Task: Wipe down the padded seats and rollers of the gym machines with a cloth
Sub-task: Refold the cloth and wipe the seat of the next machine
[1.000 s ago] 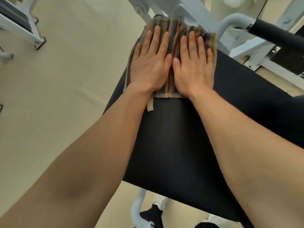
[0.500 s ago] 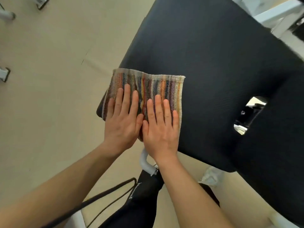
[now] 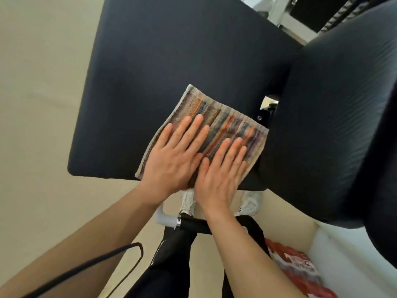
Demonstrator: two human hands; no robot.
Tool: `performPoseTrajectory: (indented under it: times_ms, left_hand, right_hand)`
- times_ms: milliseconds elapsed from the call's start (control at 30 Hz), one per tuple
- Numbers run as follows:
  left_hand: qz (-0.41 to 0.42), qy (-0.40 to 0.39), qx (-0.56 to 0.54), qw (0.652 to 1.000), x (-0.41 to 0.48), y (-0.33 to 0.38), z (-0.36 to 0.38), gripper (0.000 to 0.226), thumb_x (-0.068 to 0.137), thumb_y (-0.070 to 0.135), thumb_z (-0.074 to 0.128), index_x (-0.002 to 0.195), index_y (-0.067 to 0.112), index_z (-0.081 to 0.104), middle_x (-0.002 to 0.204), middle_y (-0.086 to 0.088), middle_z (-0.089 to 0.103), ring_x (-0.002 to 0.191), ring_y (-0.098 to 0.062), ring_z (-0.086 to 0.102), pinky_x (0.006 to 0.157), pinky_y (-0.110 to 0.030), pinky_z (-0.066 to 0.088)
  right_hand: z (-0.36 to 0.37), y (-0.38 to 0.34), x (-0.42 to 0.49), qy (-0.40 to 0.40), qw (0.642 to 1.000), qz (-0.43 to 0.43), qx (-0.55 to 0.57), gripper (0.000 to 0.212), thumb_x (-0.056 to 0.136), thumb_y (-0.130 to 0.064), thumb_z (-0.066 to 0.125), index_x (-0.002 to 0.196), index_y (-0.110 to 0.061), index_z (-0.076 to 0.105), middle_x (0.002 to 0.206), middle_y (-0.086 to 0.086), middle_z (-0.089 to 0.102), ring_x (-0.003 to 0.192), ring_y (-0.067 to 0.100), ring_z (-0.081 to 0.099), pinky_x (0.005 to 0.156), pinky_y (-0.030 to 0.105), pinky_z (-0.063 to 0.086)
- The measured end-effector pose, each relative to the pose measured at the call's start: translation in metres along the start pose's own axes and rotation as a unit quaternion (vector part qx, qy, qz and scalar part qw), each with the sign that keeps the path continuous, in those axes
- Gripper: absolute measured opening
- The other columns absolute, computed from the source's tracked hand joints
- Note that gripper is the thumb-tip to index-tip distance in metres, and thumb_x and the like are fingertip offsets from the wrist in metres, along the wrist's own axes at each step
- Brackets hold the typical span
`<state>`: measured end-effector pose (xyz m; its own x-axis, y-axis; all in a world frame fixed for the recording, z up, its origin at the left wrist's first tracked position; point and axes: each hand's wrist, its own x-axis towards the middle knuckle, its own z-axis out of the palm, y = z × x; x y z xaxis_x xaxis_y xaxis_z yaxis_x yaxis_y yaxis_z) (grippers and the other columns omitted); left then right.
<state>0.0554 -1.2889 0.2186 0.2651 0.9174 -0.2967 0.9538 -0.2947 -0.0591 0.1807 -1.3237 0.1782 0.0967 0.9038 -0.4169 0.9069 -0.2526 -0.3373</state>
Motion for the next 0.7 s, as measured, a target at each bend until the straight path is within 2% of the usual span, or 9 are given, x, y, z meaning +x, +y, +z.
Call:
performPoseTrajectory:
  times_ms: [100,300,700]
  left_hand:
    - [-0.074,0.014,0.002,0.997,-0.004,-0.016,-0.003,0.062,0.107,0.045,0.026,0.161,0.021,0.007,0.169,-0.003,0.001,0.155,-0.021,0.0,0.125,-0.044,0.003]
    - [-0.189,0.049,-0.019,0.98,0.034,-0.02,-0.012,0.064,0.105,0.043,0.027,0.161,0.021,0.007,0.169,-0.004,0.002,0.155,-0.021,0.001,0.125,-0.045,0.007]
    - [-0.274,0.109,-0.04,0.955,0.189,-0.105,-0.062,0.063,0.104,0.045,0.017,0.16,0.02,0.004,0.169,-0.005,-0.002,0.155,-0.022,-0.001,0.126,-0.047,0.005]
  right_hand:
    - [-0.003,-0.008,0.016,0.005,0.996,-0.093,-0.017,0.069,0.105,-0.048,0.014,0.161,-0.014,-0.005,0.169,0.012,-0.012,0.156,0.029,-0.01,0.127,0.05,0.003]
    - [-0.028,-0.03,0.086,-0.001,0.988,-0.157,-0.011,0.067,0.104,-0.048,0.018,0.159,-0.022,-0.009,0.167,0.005,-0.017,0.155,0.023,-0.017,0.127,0.047,-0.003]
    - [-0.101,-0.108,0.254,0.022,0.954,-0.294,-0.045,0.066,0.104,-0.05,0.015,0.161,-0.022,-0.006,0.17,0.002,-0.013,0.156,0.019,-0.012,0.127,0.042,-0.005]
